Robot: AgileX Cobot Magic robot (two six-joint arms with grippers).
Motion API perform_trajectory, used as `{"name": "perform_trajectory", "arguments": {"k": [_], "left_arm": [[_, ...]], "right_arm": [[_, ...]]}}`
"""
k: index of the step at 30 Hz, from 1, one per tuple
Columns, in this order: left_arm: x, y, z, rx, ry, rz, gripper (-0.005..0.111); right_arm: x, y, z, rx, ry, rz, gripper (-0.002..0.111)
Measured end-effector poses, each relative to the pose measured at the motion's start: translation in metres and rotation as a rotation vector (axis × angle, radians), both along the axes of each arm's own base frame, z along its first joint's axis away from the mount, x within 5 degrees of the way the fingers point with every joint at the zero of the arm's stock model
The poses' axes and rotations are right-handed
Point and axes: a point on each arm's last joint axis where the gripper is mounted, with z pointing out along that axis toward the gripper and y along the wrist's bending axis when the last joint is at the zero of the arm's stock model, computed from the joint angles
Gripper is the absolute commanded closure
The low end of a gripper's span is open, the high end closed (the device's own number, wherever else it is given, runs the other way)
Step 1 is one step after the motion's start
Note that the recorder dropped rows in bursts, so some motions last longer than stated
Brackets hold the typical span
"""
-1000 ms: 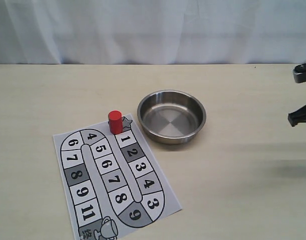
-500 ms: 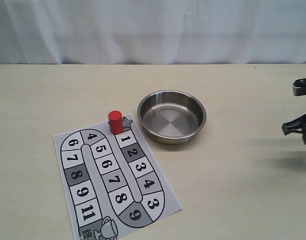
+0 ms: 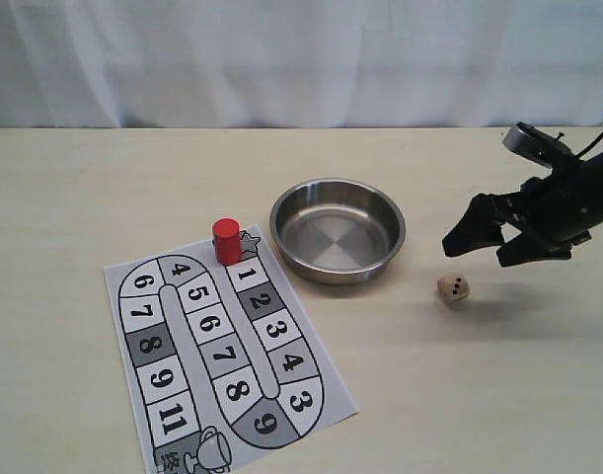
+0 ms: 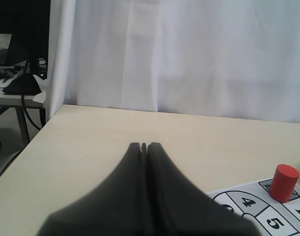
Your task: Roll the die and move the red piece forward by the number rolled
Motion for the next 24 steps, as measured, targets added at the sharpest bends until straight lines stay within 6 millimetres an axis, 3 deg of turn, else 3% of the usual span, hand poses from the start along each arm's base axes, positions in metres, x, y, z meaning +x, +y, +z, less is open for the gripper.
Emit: {"name": "perform_trajectory", "arguments": {"k": [7,15,19,24], "left_arm": [[0.000,0.000,0.000,0.000,0.000,0.000,0.107],[0.000,0.000,0.000,0.000,0.000,0.000,0.107],[0.000,0.000,0.000,0.000,0.000,0.000,0.107],[0.000,0.000,0.000,0.000,0.000,0.000,0.107]], "right_arm": [[-0.004,-0.016,-0.007,-0.199,0.076,-0.016,0.019],[-0.006,-0.015,-0.007,-0.215,0.105,-0.020,0.021],[-0.006,0.013,-0.005,-0.220,0.089,0.058,0.041],[-0.010,0.039,0.010,-0.226,0.049,0.119,0.078]]}}
